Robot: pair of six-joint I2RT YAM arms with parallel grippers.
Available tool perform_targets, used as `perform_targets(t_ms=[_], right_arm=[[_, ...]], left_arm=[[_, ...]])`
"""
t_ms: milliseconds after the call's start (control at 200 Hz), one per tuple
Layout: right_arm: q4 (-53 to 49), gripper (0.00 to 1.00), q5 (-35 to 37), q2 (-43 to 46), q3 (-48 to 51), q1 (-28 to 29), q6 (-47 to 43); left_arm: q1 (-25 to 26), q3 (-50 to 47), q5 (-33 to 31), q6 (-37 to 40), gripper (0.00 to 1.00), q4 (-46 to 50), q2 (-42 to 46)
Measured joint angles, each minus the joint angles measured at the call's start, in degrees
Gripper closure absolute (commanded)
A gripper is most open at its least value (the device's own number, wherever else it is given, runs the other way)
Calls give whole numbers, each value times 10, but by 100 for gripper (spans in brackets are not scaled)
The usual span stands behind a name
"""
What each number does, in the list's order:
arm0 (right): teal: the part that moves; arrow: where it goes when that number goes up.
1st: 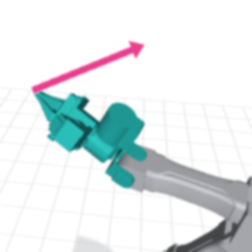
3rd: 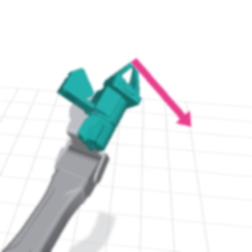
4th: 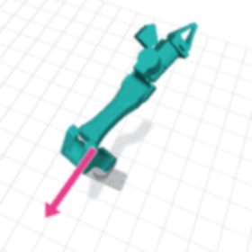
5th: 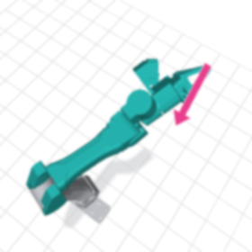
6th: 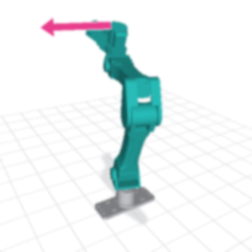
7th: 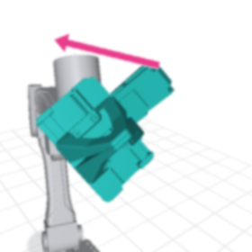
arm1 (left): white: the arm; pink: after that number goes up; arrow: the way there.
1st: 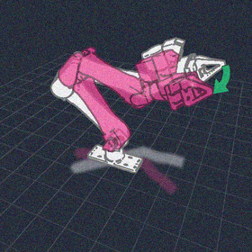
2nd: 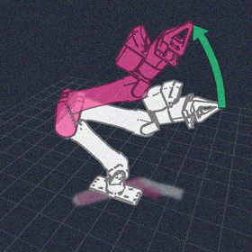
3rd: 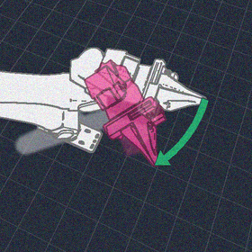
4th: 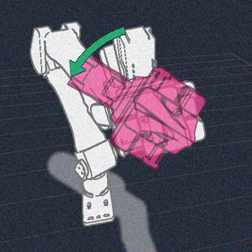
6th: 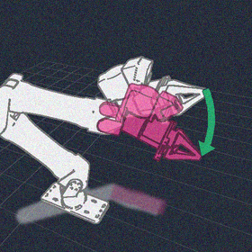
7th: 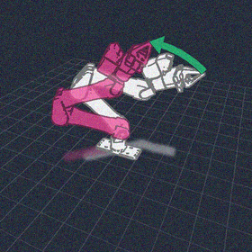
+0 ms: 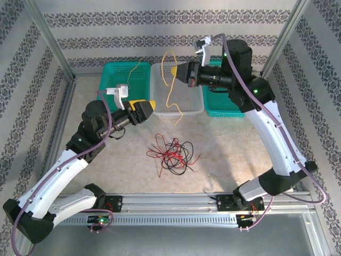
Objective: Untangle the cables
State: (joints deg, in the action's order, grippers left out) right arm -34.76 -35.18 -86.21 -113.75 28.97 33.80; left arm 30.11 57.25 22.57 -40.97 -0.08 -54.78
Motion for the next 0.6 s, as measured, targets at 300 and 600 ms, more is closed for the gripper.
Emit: perform_targets(t_ms=[300,600], right_arm=[[18,100,3,-79,-67,-3,39],[19,100,-2,-108,-95,-2,51]], left_arm=[[18,0,40,-8,20,-68,-28],[20,106,-97,107,43,6,-77]])
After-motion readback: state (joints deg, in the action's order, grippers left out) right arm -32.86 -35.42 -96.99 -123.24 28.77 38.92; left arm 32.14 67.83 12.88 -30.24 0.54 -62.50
